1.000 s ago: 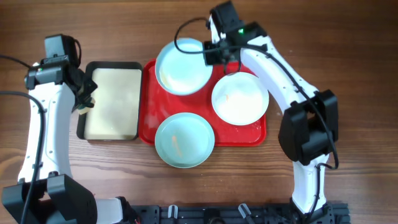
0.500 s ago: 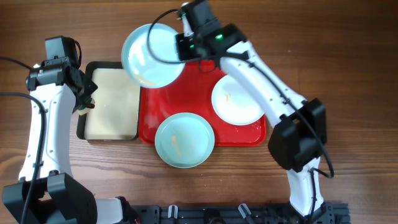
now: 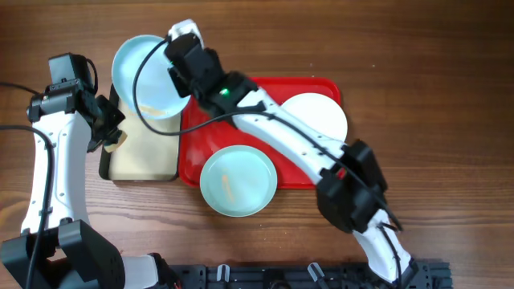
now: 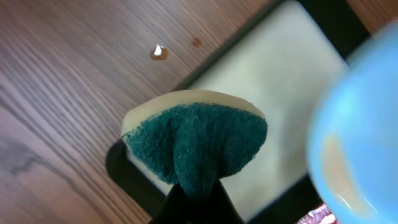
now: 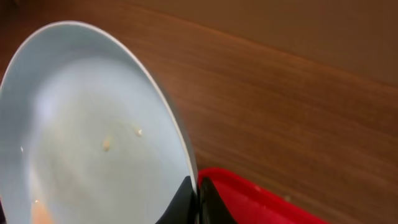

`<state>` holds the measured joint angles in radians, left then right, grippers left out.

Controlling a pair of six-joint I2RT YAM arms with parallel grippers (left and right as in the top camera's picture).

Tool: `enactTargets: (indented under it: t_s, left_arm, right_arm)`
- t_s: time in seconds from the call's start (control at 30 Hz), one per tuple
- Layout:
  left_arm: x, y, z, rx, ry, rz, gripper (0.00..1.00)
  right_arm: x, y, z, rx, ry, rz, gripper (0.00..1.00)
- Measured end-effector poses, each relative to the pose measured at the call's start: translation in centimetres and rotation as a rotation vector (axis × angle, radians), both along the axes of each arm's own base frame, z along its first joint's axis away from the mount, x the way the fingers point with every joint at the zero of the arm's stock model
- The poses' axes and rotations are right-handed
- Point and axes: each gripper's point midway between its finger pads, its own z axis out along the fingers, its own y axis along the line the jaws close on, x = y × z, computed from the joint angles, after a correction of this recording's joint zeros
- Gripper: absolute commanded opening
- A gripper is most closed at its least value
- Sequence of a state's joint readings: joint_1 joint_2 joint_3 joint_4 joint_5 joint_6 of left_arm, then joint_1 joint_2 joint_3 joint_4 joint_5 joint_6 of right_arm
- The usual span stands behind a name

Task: Clean dirty plates on tray and stack at the side
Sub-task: 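Lift the blue plate with the right gripper and carry it left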

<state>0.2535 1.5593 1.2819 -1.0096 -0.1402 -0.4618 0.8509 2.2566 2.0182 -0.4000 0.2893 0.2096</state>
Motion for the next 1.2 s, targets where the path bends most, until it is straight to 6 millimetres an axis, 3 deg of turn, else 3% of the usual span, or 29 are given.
enactTargets:
  t_s: [0.07,0.13,0.3,0.4,0.57,0.77,1.2]
  left_arm:
    - [0.2,-0.5,-0.1,-0.026,-0.005,-0.021,0.04]
    - [0.2,-0.7,-0.1,-0.038,-0.007,-0.031,0.04]
    - [0.3,-1.0,-0.1,-0.050,-0.009,-0.044,0.04]
    - [-0.3,-1.2,-0.3,-0.056,0.016,-0.046,0.04]
    - [-0.5,-1.2,-0.3,-0.059,0.025,-0.046,0.04]
    - [-0.6,-1.3,-0.4,-0.062,0.026,-0.045,0.04]
    - [-0.6,-1.3,-0.4,-0.062,0.026,-0.046,0.04]
  right_arm:
    - [0.3,1.1,-1.5,-0.065,-0.066,0.023,0.04]
    - [0.4,1.8,-1.6,-0.113,-0.133,0.042,0.04]
    - [1.3,2.9,2.3,-0.221,-0.375,0.067,0.04]
    - [1.3,3.1,3.4,-0.326,-0.469,0.099,0.05]
    - [0.3,4.2,4.0,-0.435,-0.538,0.161,0.04]
    - [-1.5,6.1,6.0,-0.476,-0.647,0.183,0.04]
    - [-1.5,5.9,6.0,-0.522,-0.661,0.188,0.04]
